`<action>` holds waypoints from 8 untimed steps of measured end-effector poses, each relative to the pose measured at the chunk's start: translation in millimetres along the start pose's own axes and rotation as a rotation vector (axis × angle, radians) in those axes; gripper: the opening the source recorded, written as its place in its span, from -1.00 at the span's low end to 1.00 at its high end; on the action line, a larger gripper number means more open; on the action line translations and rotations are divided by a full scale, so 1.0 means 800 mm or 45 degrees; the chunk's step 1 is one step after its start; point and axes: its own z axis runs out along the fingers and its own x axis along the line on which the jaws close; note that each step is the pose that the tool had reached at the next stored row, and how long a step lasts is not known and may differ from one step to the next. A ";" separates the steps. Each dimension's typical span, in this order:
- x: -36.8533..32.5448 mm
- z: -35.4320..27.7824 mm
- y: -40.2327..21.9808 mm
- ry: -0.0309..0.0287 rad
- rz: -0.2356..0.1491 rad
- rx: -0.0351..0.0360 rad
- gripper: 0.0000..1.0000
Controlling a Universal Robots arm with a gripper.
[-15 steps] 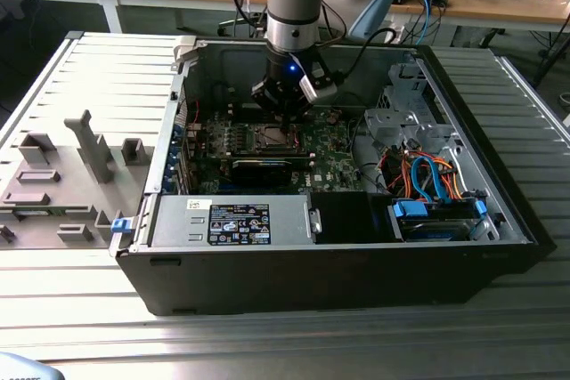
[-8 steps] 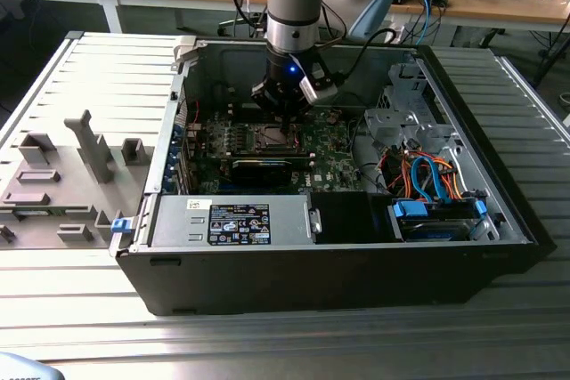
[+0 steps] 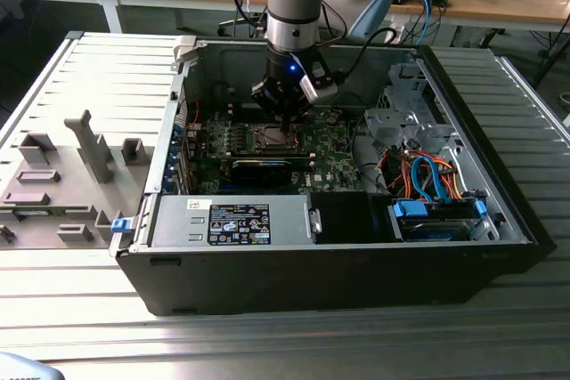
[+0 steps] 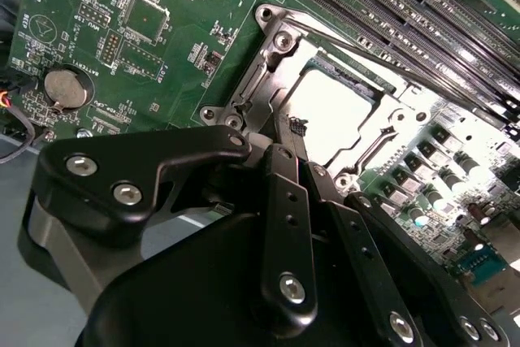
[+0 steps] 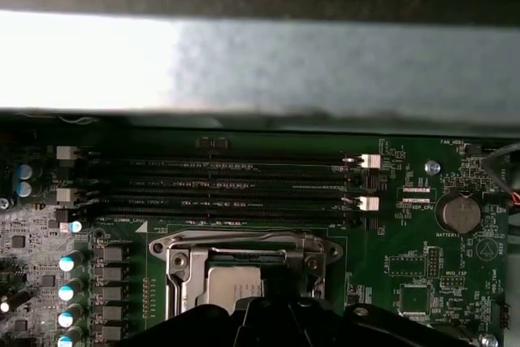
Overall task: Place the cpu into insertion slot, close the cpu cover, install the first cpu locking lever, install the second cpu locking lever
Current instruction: 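Install the first cpu locking lever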
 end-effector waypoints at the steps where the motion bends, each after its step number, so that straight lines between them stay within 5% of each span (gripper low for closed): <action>1: 0.0000 -0.0005 0.0000 0.0000 0.000 0.0005 -0.79; 8: -0.0001 -0.0080 -0.0001 0.0003 0.000 0.0085 -0.79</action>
